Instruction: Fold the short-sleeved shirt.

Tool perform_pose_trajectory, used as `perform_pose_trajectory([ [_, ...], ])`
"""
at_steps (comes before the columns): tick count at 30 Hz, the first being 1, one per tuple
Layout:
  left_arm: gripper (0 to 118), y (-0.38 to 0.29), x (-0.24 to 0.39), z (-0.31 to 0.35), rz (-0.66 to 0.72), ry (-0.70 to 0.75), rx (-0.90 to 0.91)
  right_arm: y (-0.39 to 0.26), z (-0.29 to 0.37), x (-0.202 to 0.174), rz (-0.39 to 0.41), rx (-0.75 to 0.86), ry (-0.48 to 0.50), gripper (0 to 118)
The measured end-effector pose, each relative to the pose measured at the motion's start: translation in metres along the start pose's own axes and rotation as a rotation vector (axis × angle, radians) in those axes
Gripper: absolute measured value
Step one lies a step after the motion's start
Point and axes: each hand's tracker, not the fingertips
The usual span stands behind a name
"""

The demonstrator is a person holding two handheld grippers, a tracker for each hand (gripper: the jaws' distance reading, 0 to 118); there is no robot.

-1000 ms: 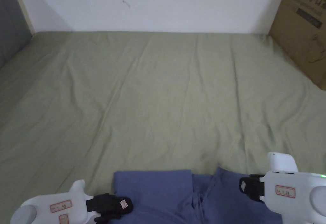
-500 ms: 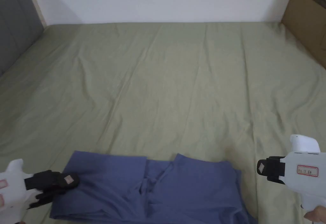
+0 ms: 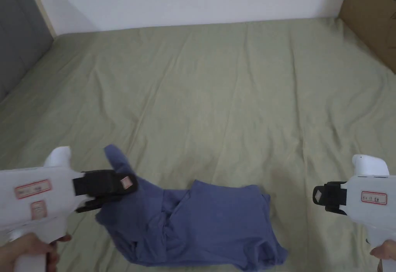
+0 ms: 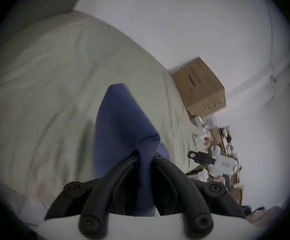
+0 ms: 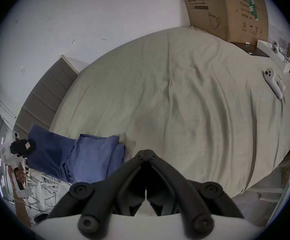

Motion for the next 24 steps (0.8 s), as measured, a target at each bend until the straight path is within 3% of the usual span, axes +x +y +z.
perform_pose_trajectory([
  [4, 10, -0.012, 0.055, -0.063, -0.122, -0.098, -0.142, -0.002, 0.007, 0.013, -0.029, 0.015, 0.002, 0],
  [9, 11, -0.052, 0.091, -0.146, -0.238, -0.061, -0.283, -0.008, 0.011, 0.034, -0.077, 0.023, -0.010, 0],
  [10, 20, -0.059, 0.092, -0.158, -0.256, -0.057, -0.326, -0.009, 0.011, 0.038, -0.087, 0.019, -0.015, 0],
  [11, 38, -0.065, 0.090, -0.169, -0.242, -0.072, -0.371, -0.011, 0.010, 0.042, -0.097, 0.013, -0.022, 0],
  [13, 99, -0.073, 0.089, -0.177, -0.180, -0.077, -0.399, -0.013, 0.009, 0.049, -0.105, 0.002, -0.035, 0],
  [14, 108, -0.073, 0.087, -0.175, -0.148, -0.082, -0.363, -0.015, 0.010, 0.051, -0.107, 0.002, -0.037, 0],
  [18, 106, -0.052, 0.069, -0.144, -0.032, -0.118, -0.234, -0.017, 0.011, 0.057, -0.125, 0.004, -0.028, 0],
  [19, 100, -0.047, 0.061, -0.135, -0.008, -0.099, -0.205, -0.017, 0.010, 0.056, -0.127, 0.005, -0.025, 0],
  [20, 86, -0.045, 0.058, -0.129, -0.001, -0.090, -0.182, -0.016, 0.010, 0.056, -0.127, 0.007, -0.023, 0],
  [21, 58, -0.043, 0.050, -0.121, -0.012, -0.062, -0.165, -0.016, 0.008, 0.055, -0.128, 0.008, -0.021, 0],
  [22, 12, -0.043, 0.044, -0.117, -0.020, -0.032, -0.156, -0.016, 0.007, 0.053, -0.128, 0.007, -0.017, 0],
  [23, 4, -0.046, 0.037, -0.116, -0.035, 0.020, -0.164, -0.015, 0.005, 0.052, -0.127, 0.006, -0.012, 0],
  [24, 4, -0.050, 0.032, -0.119, -0.043, 0.079, -0.171, -0.015, 0.003, 0.051, -0.126, 0.005, -0.008, 0],
])
